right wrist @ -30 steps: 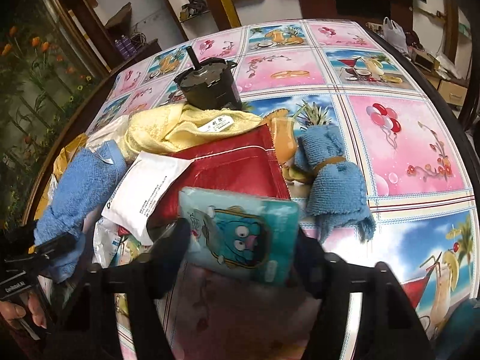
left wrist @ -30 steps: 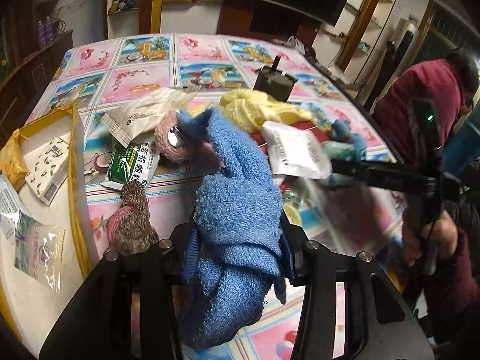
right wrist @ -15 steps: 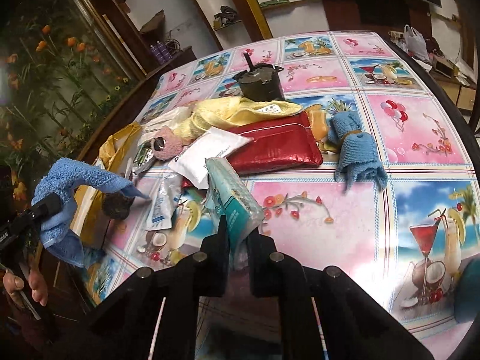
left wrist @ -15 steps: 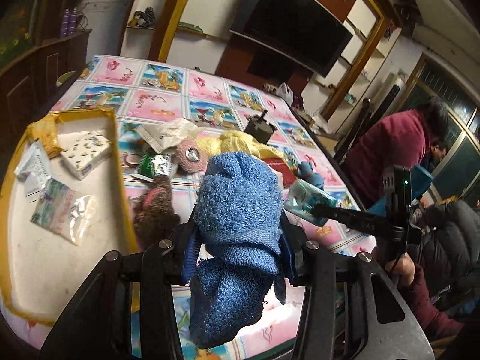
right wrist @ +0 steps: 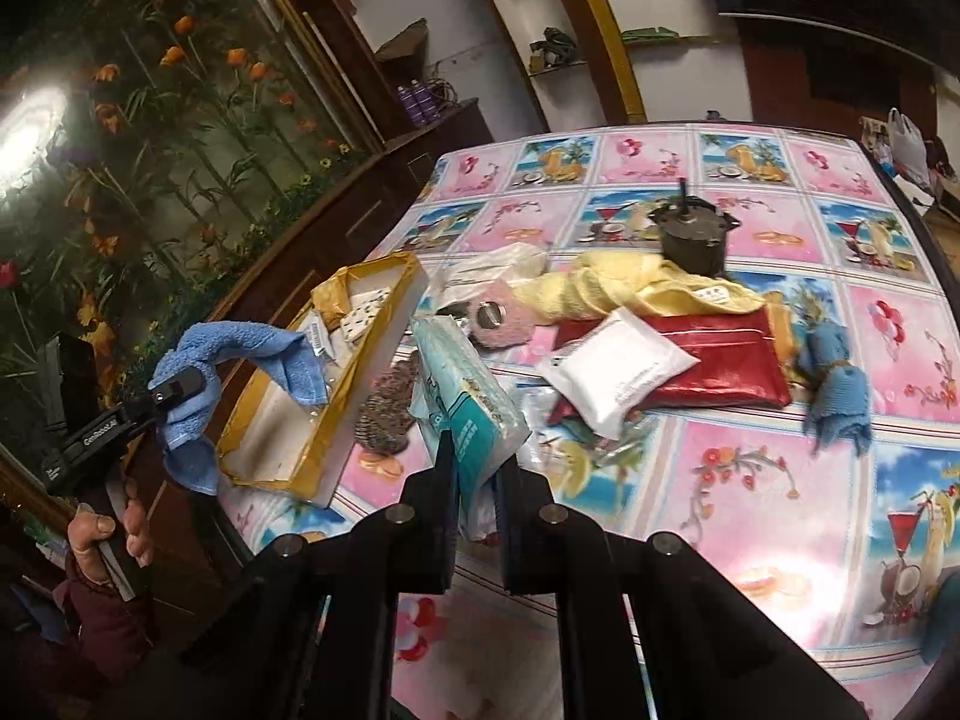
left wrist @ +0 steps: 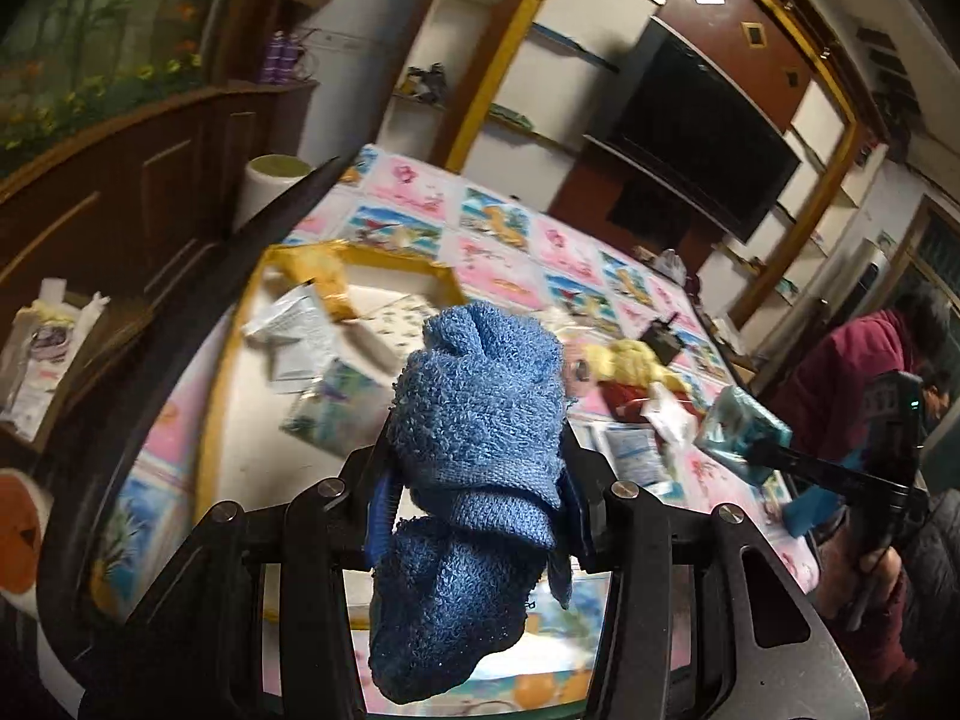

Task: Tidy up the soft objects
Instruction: 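Place blue towel in tray with left gripper while right gripper places teal cartoon tissue pack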

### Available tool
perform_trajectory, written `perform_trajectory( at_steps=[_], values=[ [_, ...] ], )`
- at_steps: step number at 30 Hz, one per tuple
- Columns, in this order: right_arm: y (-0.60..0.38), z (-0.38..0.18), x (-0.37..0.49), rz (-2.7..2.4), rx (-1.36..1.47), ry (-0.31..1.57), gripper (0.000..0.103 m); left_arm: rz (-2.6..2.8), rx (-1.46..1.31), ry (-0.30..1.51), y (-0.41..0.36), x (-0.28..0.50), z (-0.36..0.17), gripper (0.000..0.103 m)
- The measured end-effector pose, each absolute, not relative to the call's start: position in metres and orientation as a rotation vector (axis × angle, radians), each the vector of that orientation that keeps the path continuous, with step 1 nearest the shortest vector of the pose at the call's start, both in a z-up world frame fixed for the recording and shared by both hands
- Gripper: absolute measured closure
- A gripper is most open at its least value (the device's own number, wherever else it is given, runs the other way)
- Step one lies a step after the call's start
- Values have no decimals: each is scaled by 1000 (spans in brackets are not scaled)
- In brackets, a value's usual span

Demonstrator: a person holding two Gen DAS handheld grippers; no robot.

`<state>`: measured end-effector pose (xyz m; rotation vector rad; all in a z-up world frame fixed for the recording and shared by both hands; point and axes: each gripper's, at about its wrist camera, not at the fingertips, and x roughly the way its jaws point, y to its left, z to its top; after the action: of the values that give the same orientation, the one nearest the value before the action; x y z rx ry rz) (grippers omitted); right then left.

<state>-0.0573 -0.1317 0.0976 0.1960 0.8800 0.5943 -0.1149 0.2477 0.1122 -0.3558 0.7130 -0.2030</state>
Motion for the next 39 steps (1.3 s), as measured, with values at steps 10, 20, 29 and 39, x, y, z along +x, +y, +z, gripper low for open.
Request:
perform_trajectory(
  at_steps=[10,20,29,39],
  values=[
    [-5,84,-34,792,134,1002,95,5,-423,860,293,-75,46,52],
    [76,40,-33,820,18,1091,86,17,-446,715,288,-98,67,47],
    [53,62,-54,795,1,936,46,230,-202,642,249,-123,87,33],
    [-4,66,-58,701,68,881,45,235,-20,688,192,-131,89,33]
  ],
)
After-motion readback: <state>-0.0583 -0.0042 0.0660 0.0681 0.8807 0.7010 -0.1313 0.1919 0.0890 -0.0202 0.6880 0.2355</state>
